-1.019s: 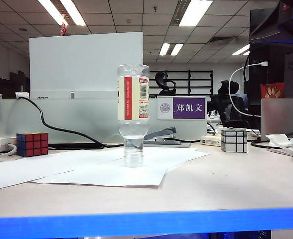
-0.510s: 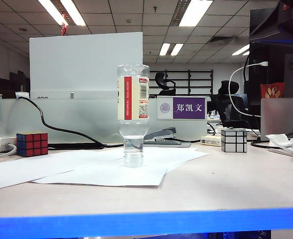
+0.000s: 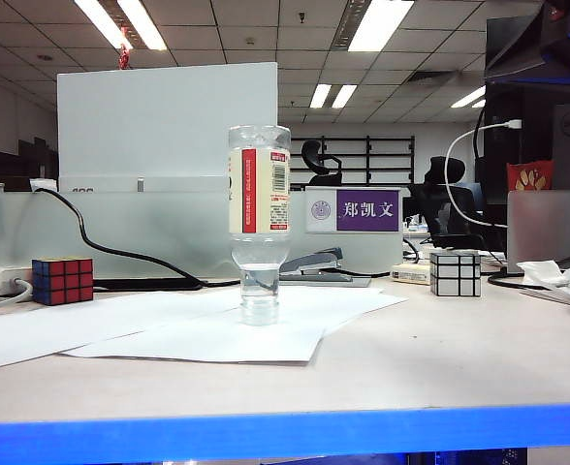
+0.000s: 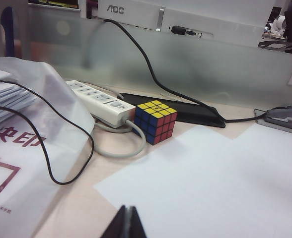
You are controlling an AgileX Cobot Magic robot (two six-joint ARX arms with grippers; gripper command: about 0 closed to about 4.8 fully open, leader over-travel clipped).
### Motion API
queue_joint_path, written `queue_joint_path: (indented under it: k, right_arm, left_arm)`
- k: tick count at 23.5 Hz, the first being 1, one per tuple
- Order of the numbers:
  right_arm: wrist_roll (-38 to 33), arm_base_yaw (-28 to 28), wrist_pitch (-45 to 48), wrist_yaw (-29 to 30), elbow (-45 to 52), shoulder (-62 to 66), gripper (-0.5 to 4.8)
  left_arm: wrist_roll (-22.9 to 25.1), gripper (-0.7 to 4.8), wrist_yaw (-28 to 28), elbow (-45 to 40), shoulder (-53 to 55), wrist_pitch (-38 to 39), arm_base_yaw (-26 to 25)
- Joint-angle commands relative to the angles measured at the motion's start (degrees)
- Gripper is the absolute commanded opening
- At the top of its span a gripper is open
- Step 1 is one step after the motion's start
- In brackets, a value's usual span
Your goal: Flip the plastic bottle upside down.
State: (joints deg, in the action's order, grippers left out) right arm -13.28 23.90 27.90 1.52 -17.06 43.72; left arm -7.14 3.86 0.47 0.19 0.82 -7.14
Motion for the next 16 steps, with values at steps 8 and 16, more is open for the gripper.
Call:
queue_joint_path:
  k: [8,16]
  right_arm:
    - [-0.22,0.07,0.59,0.09,-0.31,-0.11,-0.08]
    - [-0.22,0.07,0.59,0.09,-0.31,-0.11,-0.08]
  left_arm:
    - [0.02,-0.05,-0.07,0.07,-0.07,-0.61,-0.02]
    - [0.02,-0.05,-0.07,0.07,-0.07,-0.48,-0.02]
